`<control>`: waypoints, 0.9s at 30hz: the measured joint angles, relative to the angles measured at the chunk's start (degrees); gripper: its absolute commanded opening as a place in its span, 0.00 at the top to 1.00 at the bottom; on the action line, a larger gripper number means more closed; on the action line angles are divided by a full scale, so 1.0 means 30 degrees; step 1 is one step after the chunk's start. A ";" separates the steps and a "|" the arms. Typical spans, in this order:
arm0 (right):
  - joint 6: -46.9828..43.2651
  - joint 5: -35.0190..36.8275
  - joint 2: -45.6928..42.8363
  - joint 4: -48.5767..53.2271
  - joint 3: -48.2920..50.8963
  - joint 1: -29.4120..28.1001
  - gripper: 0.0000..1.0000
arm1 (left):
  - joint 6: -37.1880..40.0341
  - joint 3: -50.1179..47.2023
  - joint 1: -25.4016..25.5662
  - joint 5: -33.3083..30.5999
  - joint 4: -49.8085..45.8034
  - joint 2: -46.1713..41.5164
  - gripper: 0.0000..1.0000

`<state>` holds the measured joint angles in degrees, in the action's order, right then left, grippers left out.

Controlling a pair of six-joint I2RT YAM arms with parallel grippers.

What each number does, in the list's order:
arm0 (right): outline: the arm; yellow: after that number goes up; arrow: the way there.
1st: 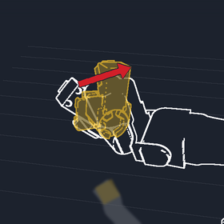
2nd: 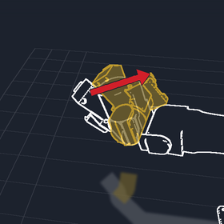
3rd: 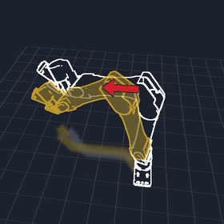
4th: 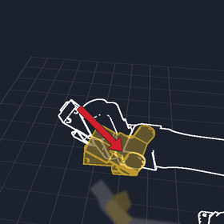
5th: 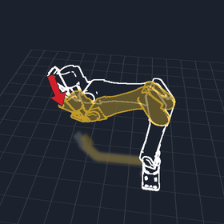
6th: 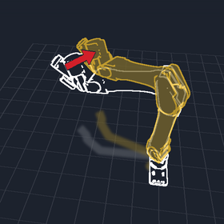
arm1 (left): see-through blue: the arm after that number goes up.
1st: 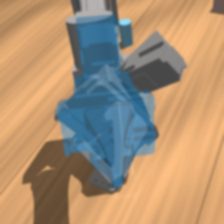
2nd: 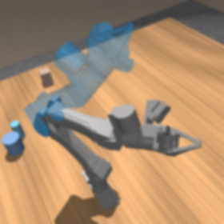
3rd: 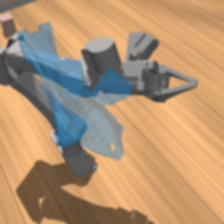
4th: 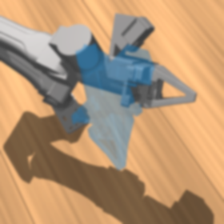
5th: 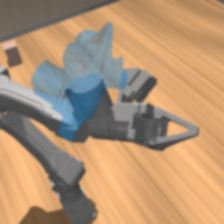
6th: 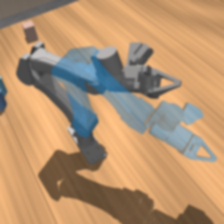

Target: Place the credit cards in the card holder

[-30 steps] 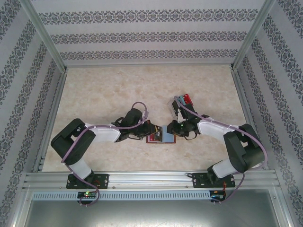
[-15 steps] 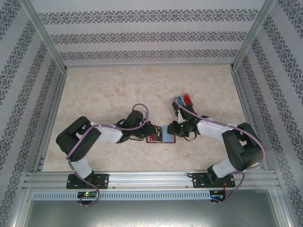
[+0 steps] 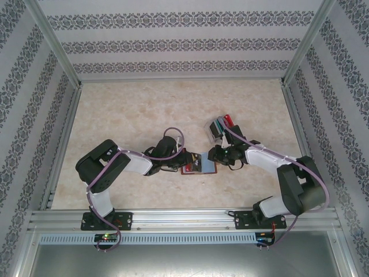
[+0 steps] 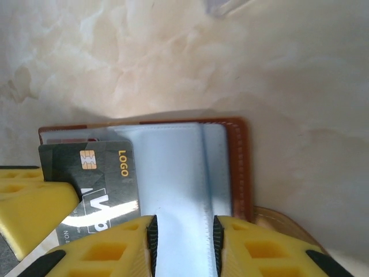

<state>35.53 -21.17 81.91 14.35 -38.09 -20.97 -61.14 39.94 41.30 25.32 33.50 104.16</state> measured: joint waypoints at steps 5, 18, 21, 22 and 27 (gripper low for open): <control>-0.0488 0.0481 0.0321 0.0299 0.0000 0.0335 0.75 | -0.0299 -0.0612 0.0000 -0.0503 -0.0007 -0.0430 1.00; -0.0714 0.0415 0.1377 0.0168 0.0073 0.0321 0.77 | -0.1574 -0.0306 0.0000 -0.0488 0.0605 0.0168 0.97; -0.0765 0.0415 0.1406 0.0160 0.0066 0.0321 0.77 | -0.1887 -0.0291 0.0000 -0.0138 0.1246 0.0481 0.96; -0.0794 0.0408 0.1435 0.0168 0.0044 0.0321 0.77 | -0.1931 -0.0248 0.0000 -0.0022 0.1311 0.0546 0.96; -0.0845 0.0408 0.1523 0.0270 -0.0058 0.0321 0.76 | -0.1996 -0.0073 0.0000 0.0204 0.1282 0.0627 0.93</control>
<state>32.99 -19.94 86.48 15.16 -38.26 -20.01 -67.13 39.72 41.30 25.93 37.34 106.04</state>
